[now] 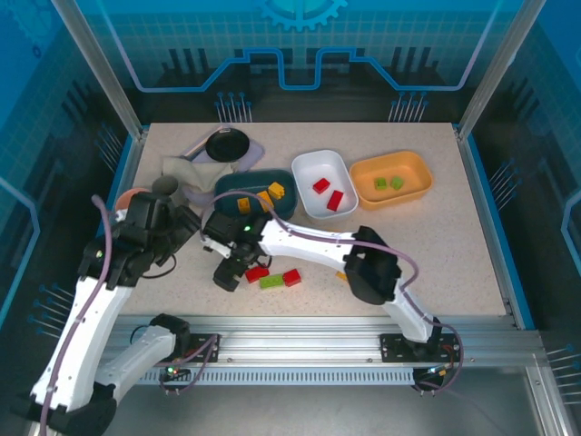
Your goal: Sort the legos into containers by color
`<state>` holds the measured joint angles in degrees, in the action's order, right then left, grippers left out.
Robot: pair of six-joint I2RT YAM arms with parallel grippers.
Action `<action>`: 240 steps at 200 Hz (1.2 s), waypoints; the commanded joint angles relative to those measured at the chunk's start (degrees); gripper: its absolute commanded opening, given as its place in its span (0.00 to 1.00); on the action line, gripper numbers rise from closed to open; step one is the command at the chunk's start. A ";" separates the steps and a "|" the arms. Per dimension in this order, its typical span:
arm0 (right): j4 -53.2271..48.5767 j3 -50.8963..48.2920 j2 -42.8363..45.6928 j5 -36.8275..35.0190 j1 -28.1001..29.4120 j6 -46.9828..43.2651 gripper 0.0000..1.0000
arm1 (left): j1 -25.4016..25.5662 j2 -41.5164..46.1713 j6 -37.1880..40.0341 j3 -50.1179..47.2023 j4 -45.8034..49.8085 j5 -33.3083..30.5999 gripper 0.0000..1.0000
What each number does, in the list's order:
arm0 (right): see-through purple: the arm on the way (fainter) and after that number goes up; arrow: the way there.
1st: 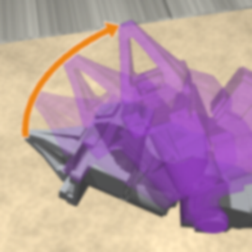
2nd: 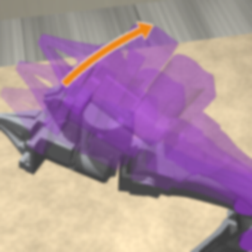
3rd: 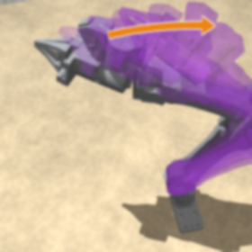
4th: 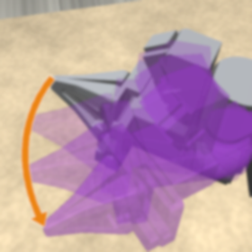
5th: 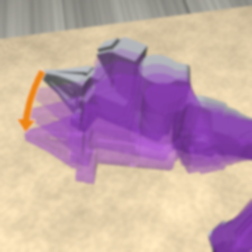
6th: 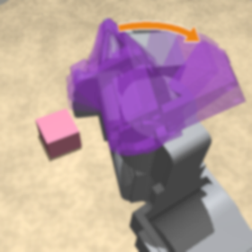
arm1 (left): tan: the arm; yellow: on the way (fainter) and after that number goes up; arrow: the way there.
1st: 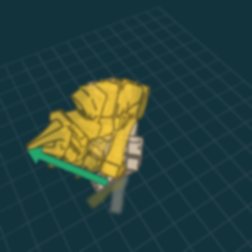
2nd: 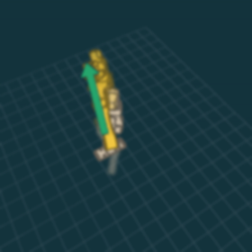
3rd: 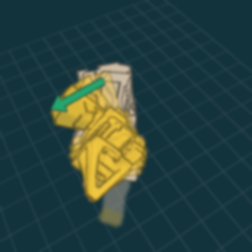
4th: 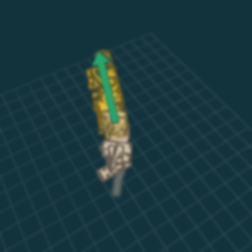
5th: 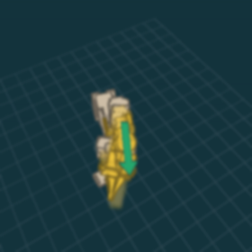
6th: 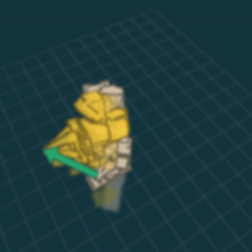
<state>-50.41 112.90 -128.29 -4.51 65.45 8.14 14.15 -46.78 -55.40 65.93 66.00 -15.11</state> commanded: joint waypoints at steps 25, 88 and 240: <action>-11.02 15.03 -12.50 -4.11 0.90 4.61 1.00 | 0.09 2.24 -1.59 3.89 7.48 -3.68 0.82; -15.22 22.88 -19.37 -7.95 1.79 8.10 0.91 | 0.14 3.19 0.43 6.87 8.98 -3.71 0.82; -15.12 20.33 -16.55 -10.31 0.89 9.84 0.62 | 0.09 4.51 -0.83 3.68 6.46 -0.92 0.81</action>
<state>-64.64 134.69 -146.98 -12.08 66.50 17.15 14.15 -43.07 -55.61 70.63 73.21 -17.08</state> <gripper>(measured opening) 0.654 0.808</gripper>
